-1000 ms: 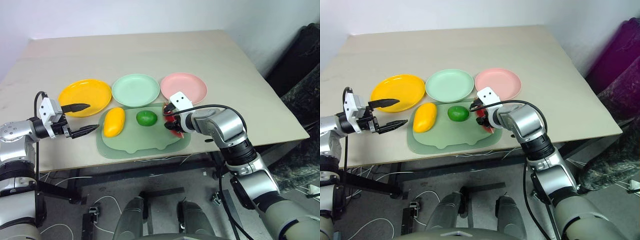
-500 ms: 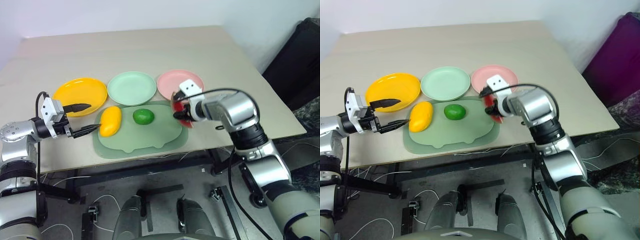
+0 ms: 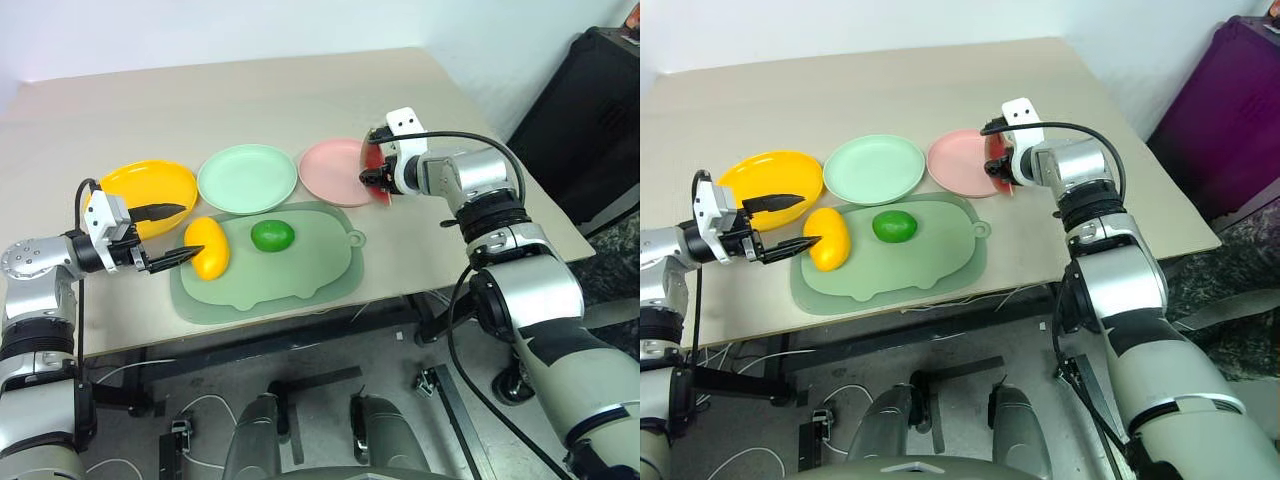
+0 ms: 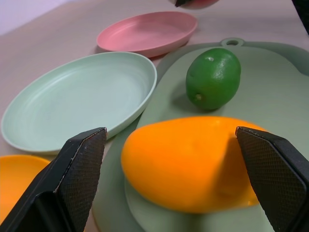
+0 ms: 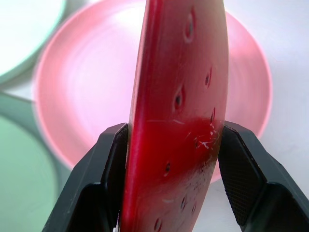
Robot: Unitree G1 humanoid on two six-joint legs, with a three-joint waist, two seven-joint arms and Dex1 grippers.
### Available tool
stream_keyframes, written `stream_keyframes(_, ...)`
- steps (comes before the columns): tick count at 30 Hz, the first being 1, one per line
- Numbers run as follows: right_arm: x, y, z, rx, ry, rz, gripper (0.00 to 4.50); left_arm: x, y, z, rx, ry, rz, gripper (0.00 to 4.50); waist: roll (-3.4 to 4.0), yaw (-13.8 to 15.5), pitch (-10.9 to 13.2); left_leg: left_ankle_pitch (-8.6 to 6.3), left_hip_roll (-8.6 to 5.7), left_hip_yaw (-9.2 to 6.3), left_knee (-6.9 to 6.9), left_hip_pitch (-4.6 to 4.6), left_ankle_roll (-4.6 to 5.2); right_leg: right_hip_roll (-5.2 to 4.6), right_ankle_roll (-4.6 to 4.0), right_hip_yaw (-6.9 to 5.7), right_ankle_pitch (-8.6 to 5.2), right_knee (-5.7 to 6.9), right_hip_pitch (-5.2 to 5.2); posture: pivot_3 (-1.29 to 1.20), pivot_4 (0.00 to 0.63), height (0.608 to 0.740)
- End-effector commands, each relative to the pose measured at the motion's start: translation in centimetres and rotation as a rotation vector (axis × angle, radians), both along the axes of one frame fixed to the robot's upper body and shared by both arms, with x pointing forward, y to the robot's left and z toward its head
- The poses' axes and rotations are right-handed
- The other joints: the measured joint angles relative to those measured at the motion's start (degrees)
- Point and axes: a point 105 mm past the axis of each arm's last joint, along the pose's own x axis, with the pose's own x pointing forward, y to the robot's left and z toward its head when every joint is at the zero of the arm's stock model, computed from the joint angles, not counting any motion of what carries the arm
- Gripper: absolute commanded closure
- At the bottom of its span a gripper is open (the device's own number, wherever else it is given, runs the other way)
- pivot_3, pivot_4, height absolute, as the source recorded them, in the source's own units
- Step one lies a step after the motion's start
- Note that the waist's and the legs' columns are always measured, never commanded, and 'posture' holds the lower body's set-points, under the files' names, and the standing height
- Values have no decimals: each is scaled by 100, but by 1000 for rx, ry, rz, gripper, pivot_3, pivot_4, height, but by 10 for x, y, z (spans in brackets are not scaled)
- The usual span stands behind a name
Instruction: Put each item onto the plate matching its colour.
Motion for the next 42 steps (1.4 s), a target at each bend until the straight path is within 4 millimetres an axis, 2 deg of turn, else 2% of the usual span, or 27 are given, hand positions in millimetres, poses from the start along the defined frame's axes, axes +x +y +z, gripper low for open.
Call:
stream_keyframes(1, 9, 8, 17, 45, -94, -6, 1813, -5, 3, 14, 1, -43, -16, 0, 0, -36, 0, 0, 0, -1, 2, 0, 0, 0, 3, 0, 2, 0, 2, 0, 150, 737)
stream_keyframes(13, 18, 14, 19, 119, -184, -69, 1813, -19, 13, 35, -9, -40, -52, 0, 2, -85, 1, -1, 8, -2, 19, 1, -1, -2, -3, 0, 11, 4, 7, 0, 150, 737)
stream_keyframes(23, 16, 39, 19, 155, -202, -26, 1813, -25, 11, 38, -12, -38, -60, 0, 3, -83, 2, -1, 8, 2, 8, 0, -1, -3, -5, 1, 11, 2, 0, 0, 150, 737)
stream_keyframes(24, 16, 41, 16, 151, -199, -26, 1429, -26, 11, 38, -12, -38, -59, 0, 3, -83, 2, -1, 8, 3, 6, 0, -2, -3, -5, 1, 11, 3, 0, 0, 150, 737)
stream_keyframes(27, 16, 41, 11, 128, -194, -27, 778, -27, 11, 37, -13, -39, -54, 0, 3, -82, 2, -1, 8, 5, 3, 0, -2, -4, -5, 1, 11, 2, -2, 0, 150, 737)
stream_keyframes(29, 16, 40, 10, 119, -193, -34, 65, -28, 11, 37, -14, -41, -52, 0, 3, -80, 2, -1, 8, 11, -3, 0, -2, -7, -6, 3, 11, 1, -7, 0, 150, 737)
stream_keyframes(37, 17, 33, 16, 122, -203, -42, 27, -29, 12, 37, -12, -39, -45, 0, 3, -84, 2, 4, 8, 19, -23, 0, -10, -11, -7, 3, 12, 1, -17, 0, 150, 737)
stream_keyframes(42, 17, 30, 28, 132, -222, -22, 27, -27, 11, 37, -12, -38, -49, 0, 3, -84, 2, 4, 8, 21, -22, 0, -10, -11, -7, 4, 12, 0, -17, 0, 150, 737)
